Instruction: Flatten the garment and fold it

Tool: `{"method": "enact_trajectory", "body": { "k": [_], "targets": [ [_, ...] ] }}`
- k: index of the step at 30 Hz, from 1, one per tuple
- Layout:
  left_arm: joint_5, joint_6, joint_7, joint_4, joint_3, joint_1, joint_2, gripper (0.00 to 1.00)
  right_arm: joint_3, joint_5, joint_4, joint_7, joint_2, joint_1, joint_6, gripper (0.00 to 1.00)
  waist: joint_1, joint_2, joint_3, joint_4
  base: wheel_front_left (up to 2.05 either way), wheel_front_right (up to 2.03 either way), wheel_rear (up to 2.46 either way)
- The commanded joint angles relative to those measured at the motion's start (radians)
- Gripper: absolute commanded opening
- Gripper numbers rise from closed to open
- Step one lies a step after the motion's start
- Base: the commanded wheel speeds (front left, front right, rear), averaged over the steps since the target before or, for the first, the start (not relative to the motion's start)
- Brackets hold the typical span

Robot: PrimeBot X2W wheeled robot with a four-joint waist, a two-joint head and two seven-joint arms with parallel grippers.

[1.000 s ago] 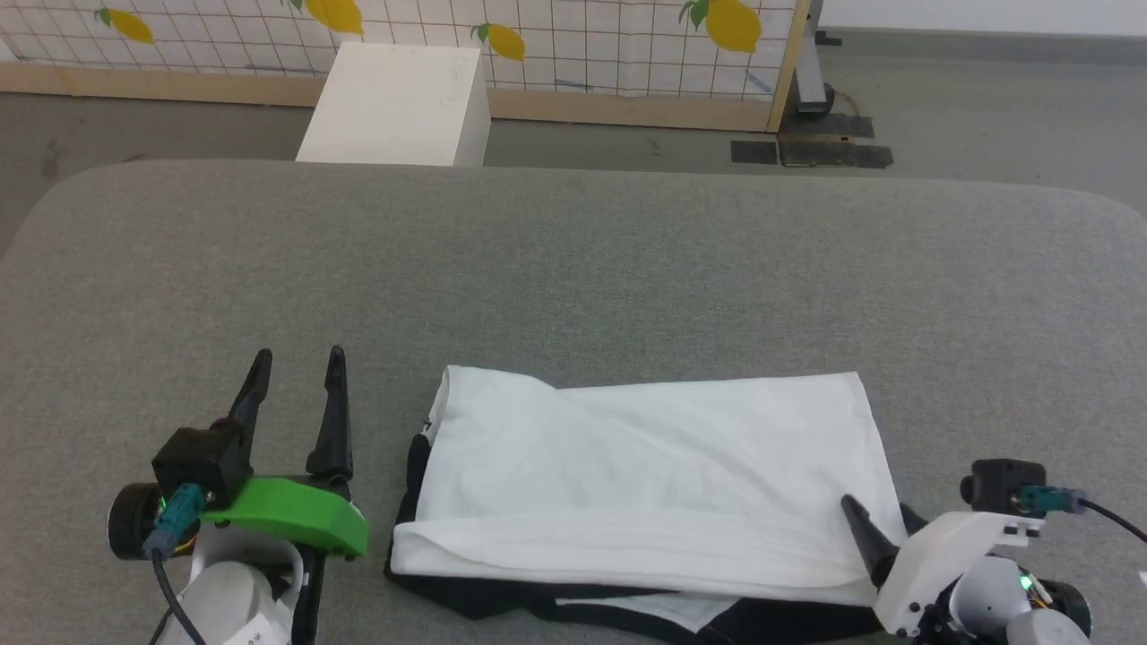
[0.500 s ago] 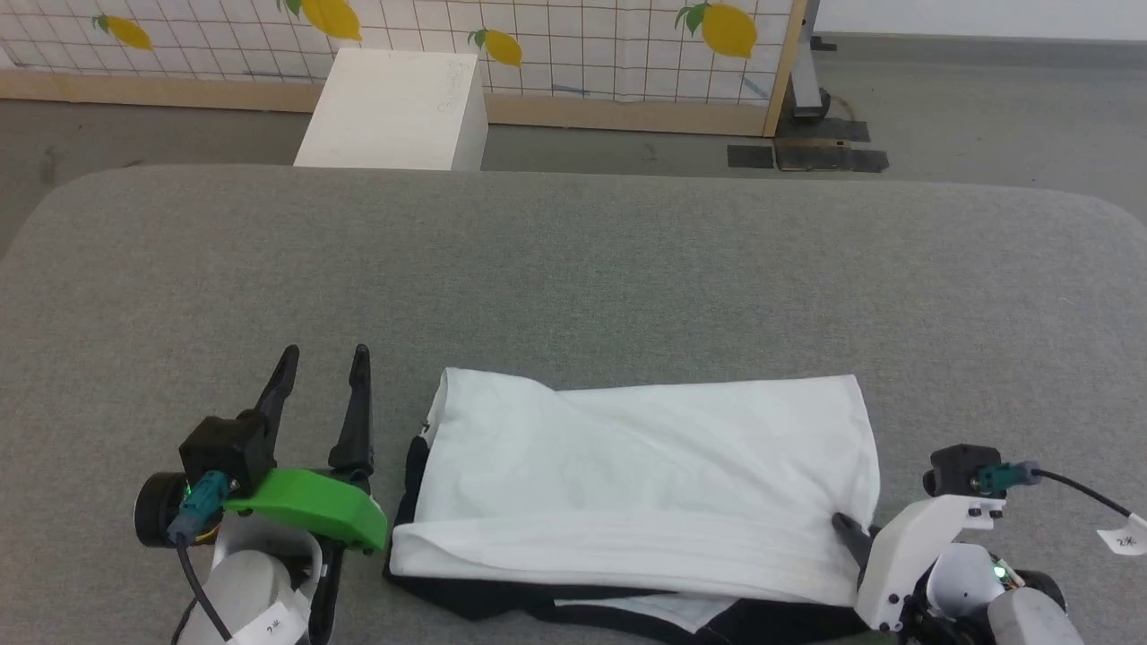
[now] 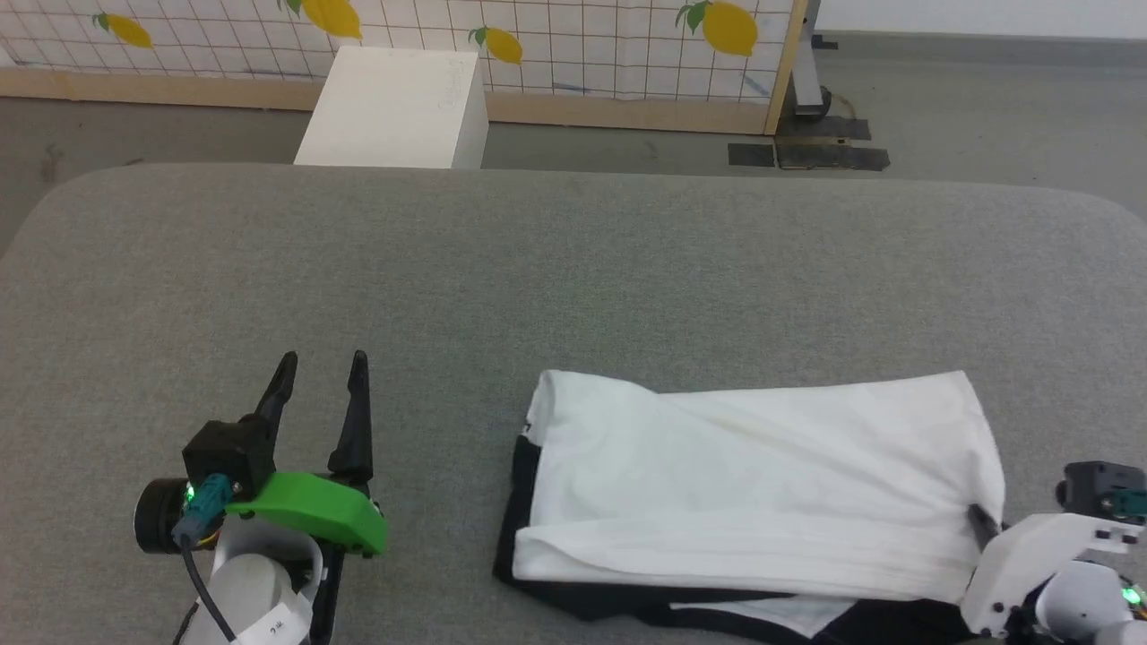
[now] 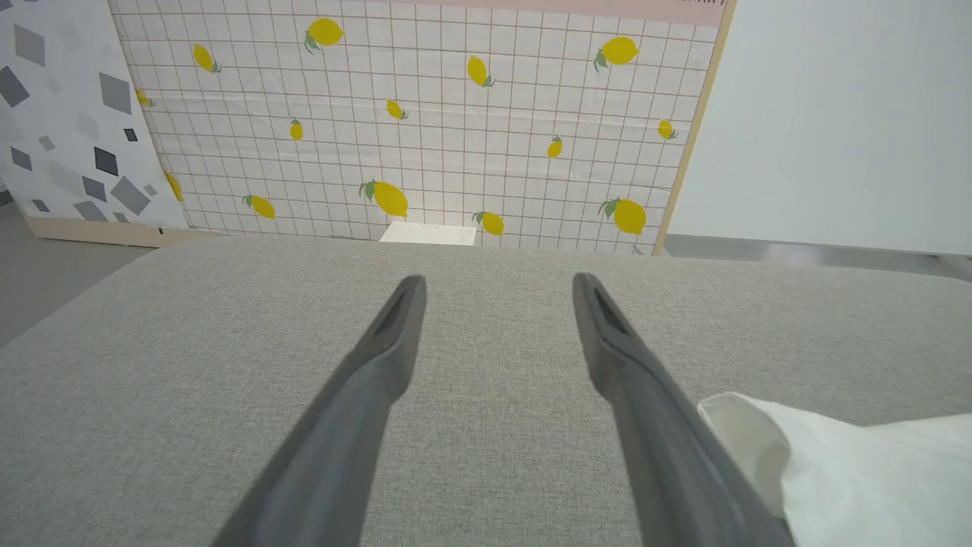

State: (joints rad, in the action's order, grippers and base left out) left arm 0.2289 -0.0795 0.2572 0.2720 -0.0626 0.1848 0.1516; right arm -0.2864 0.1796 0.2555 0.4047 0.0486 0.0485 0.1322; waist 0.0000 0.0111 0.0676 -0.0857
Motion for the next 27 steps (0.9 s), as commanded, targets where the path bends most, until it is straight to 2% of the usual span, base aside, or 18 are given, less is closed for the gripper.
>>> {"method": "enact_trajectory", "body": {
  "k": [1,4,7,9,10,11,15,17,20,27],
  "targets": [
    [-0.004,-0.006,0.004,0.002,0.006,0.0,-0.006,1.0,-0.008,-0.013,-0.027,0.001,0.002,-0.013,-0.002,0.0,0.0,-0.0111,0.001,0.0,0.0,0.0,0.0],
    [-0.005,-0.007,0.005,0.001,0.011,-0.005,-0.009,1.0,0.009,-0.019,-0.101,0.02,0.002,-0.034,-0.002,0.0,0.0,-0.0111,0.002,0.0,0.0,0.0,0.0],
    [-0.009,-0.009,0.005,-0.005,0.012,-0.008,-0.009,1.0,0.084,0.026,-0.205,0.056,0.002,-0.059,-0.002,0.0,0.0,-0.0111,0.005,-0.002,0.0,0.0,0.0],
    [-0.013,-0.01,0.005,-0.007,0.011,-0.007,-0.008,1.0,0.173,0.061,-0.297,0.09,0.002,-0.078,-0.002,0.0,0.0,-0.0111,0.006,-0.003,0.0,0.0,0.0],
    [-0.015,-0.01,0.005,-0.009,0.01,-0.005,-0.008,1.0,0.275,0.075,-0.4,0.112,0.002,-0.089,-0.002,0.0,0.0,-0.0111,0.009,-0.006,0.0,0.0,0.0],
    [-0.017,-0.01,0.005,-0.011,0.01,-0.002,-0.008,1.0,0.336,0.064,-0.451,0.125,0.002,-0.09,-0.002,0.0,0.0,-0.0111,0.012,-0.008,0.0,0.0,0.0],
    [-0.021,-0.012,0.005,-0.017,0.006,0.011,-0.011,1.0,0.552,0.029,-0.54,0.143,0.002,-0.042,-0.002,0.0,0.0,-0.0111,0.027,-0.019,0.0,0.0,0.0],
    [-0.022,-0.014,0.005,-0.019,0.003,0.018,-0.014,1.0,0.635,0.013,-0.518,0.139,0.002,0.003,-0.002,0.0,0.0,-0.0111,0.036,-0.028,0.0,0.0,0.0],
    [-0.025,-0.017,0.005,-0.017,-0.008,0.03,-0.022,1.0,0.736,-0.012,-0.42,0.118,0.002,0.083,-0.002,0.0,0.0,-0.0111,0.05,-0.047,0.0,0.0,0.0],
    [-0.023,-0.024,0.005,-0.003,-0.02,0.047,-0.038,1.0,0.843,0.019,-0.159,0.106,0.002,0.192,-0.002,0.0,0.0,-0.0111,0.077,-0.09,0.0,0.0,0.0]
  ]
}}
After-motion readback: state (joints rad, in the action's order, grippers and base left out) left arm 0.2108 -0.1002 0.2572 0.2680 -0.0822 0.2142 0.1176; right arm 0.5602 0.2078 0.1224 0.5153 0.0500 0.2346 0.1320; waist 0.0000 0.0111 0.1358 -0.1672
